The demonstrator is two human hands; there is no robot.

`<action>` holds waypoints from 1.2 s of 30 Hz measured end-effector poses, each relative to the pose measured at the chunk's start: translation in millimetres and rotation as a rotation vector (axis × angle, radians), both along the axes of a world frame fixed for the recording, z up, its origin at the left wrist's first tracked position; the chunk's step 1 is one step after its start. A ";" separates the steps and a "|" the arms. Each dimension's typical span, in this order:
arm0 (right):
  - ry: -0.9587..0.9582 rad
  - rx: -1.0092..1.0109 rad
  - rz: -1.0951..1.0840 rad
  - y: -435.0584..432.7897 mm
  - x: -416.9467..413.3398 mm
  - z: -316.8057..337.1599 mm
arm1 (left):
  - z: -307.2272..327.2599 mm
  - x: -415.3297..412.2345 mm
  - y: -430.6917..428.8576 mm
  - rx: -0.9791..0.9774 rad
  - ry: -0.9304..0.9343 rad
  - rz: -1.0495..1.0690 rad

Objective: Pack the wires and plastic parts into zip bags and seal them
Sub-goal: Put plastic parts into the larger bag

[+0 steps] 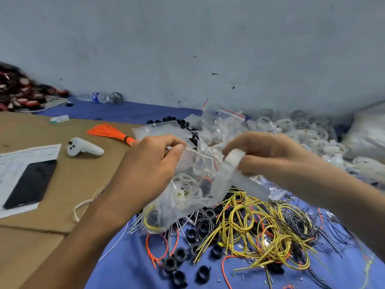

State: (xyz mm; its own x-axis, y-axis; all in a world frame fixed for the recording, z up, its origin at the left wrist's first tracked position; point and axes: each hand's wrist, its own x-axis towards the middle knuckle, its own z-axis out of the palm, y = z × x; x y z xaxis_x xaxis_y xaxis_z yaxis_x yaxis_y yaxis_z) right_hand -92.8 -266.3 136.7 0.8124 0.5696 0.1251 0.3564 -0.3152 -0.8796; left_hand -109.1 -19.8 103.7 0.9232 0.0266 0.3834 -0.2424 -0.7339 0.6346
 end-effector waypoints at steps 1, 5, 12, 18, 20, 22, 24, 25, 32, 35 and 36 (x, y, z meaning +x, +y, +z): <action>0.014 0.050 0.007 -3.7 1.3 3.6 | 0.5 -0.2 1.2 0.002 -0.001 -0.001; 0.159 0.361 0.016 -2.0 1.3 10.7 | 3.7 0.2 -0.6 0.013 0.024 -0.030; -0.397 -0.335 -0.216 18.4 -1.9 -0.5 | 1.0 4.1 0.2 -0.017 0.034 -0.037; -0.468 -0.580 -0.235 25.6 -5.5 -12.1 | 0.4 1.7 2.4 0.020 -0.009 -0.046; -0.421 -0.420 -0.235 27.2 -4.6 -14.6 | 0.0 0.8 0.6 0.025 -0.014 -0.056; -0.523 -0.380 -0.260 29.4 -1.6 -17.1 | 0.6 -0.5 -0.1 0.028 -0.019 -0.072; -0.597 -0.482 -0.277 34.6 4.4 -18.7 | 2.3 -1.4 0.7 0.041 -0.023 -0.087; -0.586 -0.549 -0.265 38.2 8.6 -19.3 | 3.4 -1.6 1.7 0.054 -0.023 -0.101; -0.388 -0.458 -0.190 62.3 46.0 -1.6 | 24.6 -2.9 38.6 0.147 0.078 -0.217; -0.294 -0.274 -0.165 71.6 49.0 10.4 | 29.5 -11.6 68.8 0.394 0.345 -0.214; -0.263 -0.233 -0.159 73.8 49.7 14.4 | 30.9 -16.0 75.3 0.441 0.414 -0.199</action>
State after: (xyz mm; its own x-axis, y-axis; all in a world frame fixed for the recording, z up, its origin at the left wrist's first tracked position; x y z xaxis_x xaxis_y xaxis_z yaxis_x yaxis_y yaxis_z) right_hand -43.1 -192.5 151.1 0.8501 0.4770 0.2231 0.4912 -0.5656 -0.6625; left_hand -125.1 55.5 134.6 0.9684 -0.2394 -0.0701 -0.2004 -0.9139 0.3530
